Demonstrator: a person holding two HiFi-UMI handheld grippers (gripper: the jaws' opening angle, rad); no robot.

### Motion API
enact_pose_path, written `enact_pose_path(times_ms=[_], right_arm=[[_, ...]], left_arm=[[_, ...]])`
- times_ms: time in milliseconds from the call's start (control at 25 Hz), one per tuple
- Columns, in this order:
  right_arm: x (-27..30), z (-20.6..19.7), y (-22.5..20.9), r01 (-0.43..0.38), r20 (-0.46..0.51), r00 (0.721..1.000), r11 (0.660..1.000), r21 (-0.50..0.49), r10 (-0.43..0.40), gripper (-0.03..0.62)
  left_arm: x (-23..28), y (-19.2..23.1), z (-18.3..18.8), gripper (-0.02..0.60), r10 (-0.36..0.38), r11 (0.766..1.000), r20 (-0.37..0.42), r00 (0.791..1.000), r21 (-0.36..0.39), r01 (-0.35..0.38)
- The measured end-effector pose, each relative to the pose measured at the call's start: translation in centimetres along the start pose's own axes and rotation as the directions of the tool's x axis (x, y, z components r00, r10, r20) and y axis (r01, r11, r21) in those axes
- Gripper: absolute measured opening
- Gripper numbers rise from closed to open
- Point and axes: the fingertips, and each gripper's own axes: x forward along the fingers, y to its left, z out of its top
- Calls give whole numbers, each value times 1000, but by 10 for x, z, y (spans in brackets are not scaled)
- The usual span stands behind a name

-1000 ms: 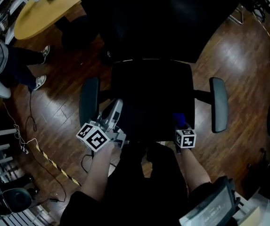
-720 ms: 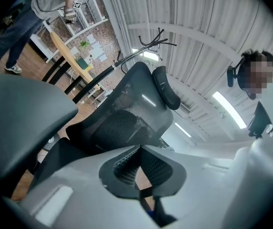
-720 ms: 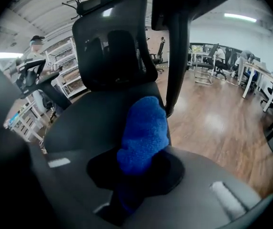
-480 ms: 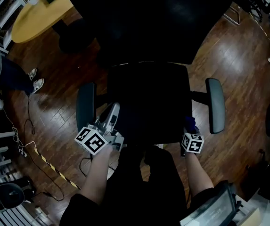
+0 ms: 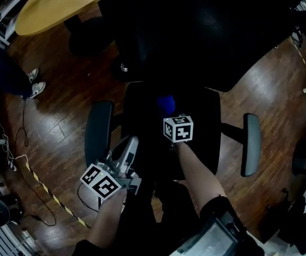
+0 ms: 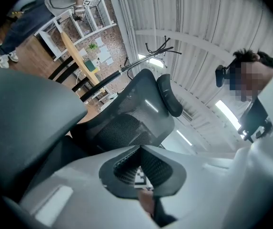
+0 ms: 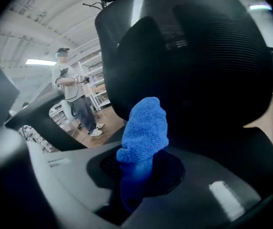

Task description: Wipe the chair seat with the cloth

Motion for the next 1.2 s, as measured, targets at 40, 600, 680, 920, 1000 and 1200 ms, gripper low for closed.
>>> enact_pose_path(times_ms=[40, 600, 680, 920, 1000, 1200], right_arm=[[21, 11, 15, -32, -10, 999, 999, -26, 32, 75], [120, -4, 64, -118, -129, 986, 987, -108, 104, 75], [112, -8, 40, -63, -130, 990, 993, -95, 50, 75], [41, -25, -87, 160, -126, 978, 986, -37, -164, 75], [6, -30, -138, 255, -125, 959, 967, -7, -254, 75], [-72, -39, -228, 424, -118, 902, 904, 57, -415, 75]], left_arm=[[-2, 2, 2, -6, 4, 1000, 6, 1000, -7, -4], [2, 18, 11, -6, 24, 999, 27, 999, -43, -23], [2, 22, 11, -6, 30, 999, 19, 999, -39, -29], [10, 29, 0, -6, 54, 998, -20, 998, -24, -54], [13, 31, 0, -8, 56, 998, -26, 998, -23, -56], [15, 32, -1, -6, 62, 998, -38, 997, -14, -63]])
